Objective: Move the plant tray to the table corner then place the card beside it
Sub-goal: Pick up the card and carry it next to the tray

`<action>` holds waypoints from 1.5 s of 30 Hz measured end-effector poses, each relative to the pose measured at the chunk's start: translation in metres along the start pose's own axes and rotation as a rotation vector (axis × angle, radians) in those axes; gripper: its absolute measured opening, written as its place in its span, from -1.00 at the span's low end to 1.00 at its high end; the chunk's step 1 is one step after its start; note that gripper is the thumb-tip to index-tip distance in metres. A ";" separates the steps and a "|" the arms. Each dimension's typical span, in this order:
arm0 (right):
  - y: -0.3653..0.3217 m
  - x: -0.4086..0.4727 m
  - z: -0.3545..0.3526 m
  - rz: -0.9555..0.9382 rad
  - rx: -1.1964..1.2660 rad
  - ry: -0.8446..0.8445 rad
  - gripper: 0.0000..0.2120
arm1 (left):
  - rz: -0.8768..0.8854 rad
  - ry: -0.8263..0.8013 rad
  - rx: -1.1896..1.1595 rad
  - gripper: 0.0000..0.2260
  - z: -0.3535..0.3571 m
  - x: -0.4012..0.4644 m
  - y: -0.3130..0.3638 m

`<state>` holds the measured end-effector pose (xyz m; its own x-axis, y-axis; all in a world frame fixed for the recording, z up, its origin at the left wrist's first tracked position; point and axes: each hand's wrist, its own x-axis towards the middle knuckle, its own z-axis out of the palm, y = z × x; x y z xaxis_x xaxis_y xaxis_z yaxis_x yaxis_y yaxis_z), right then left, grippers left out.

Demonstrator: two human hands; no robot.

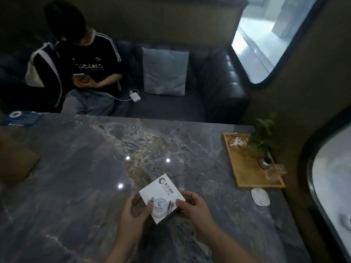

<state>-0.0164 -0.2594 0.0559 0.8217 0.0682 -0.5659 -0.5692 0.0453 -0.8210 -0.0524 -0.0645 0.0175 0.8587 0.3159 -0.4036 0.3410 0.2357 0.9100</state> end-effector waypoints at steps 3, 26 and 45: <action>0.006 -0.006 -0.031 0.004 0.056 0.029 -0.78 | -0.064 -0.047 -0.017 -0.52 0.024 0.000 -0.007; 0.045 -0.043 -0.211 -0.024 0.200 0.273 -0.76 | -0.251 -0.307 0.148 -0.64 0.199 -0.057 -0.028; 0.078 -0.063 -0.307 -0.064 0.021 0.441 -0.68 | -0.412 -0.455 0.304 -0.57 0.306 -0.074 -0.079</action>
<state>-0.1034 -0.5659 0.0041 0.7869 -0.3664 -0.4965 -0.5137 0.0566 -0.8561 -0.0254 -0.3881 0.0043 0.6881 -0.1780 -0.7034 0.7099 -0.0356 0.7034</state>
